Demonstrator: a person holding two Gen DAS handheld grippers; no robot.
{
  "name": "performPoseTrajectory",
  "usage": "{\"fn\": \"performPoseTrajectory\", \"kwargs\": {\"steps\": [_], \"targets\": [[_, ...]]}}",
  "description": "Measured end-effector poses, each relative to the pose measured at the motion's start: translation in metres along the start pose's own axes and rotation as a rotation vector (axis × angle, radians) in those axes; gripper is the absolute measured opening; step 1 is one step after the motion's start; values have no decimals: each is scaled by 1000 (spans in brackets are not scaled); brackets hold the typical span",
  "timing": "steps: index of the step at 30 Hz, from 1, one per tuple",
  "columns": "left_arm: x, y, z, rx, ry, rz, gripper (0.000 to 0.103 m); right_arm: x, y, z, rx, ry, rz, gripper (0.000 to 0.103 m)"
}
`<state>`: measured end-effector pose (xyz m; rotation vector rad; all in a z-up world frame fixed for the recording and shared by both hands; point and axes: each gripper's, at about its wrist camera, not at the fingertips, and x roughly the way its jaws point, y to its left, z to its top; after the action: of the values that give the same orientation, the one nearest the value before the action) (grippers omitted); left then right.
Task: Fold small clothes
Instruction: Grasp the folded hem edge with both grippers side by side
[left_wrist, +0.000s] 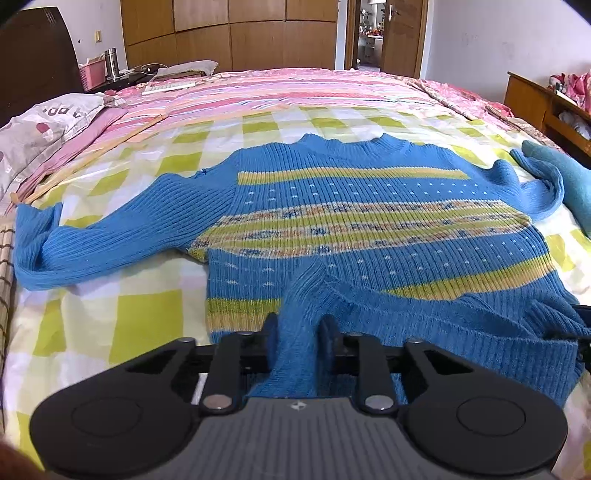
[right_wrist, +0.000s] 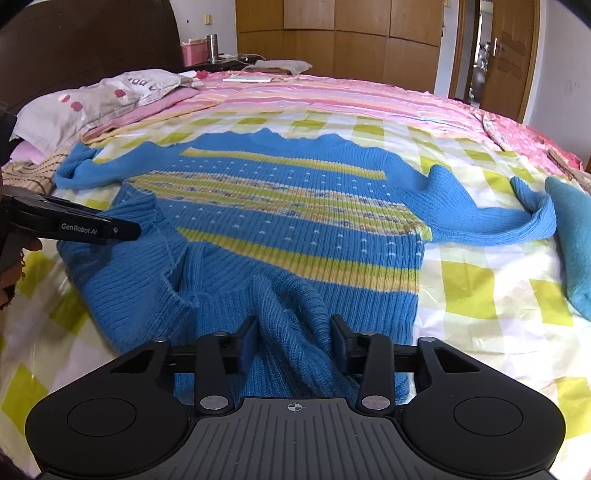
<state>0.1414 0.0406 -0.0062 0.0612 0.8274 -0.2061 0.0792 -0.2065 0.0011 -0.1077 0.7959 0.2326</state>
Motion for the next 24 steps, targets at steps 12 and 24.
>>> {"fn": "performPoseTrajectory", "kwargs": {"steps": [12, 24], "targets": [[-14, 7, -9, 9, -1, -11, 26, -15, -1, -6, 10, 2, 5, 20], [-10, 12, -5, 55, -33, -34, 45, -26, 1, -6, -24, -35, 10, 28]]}}
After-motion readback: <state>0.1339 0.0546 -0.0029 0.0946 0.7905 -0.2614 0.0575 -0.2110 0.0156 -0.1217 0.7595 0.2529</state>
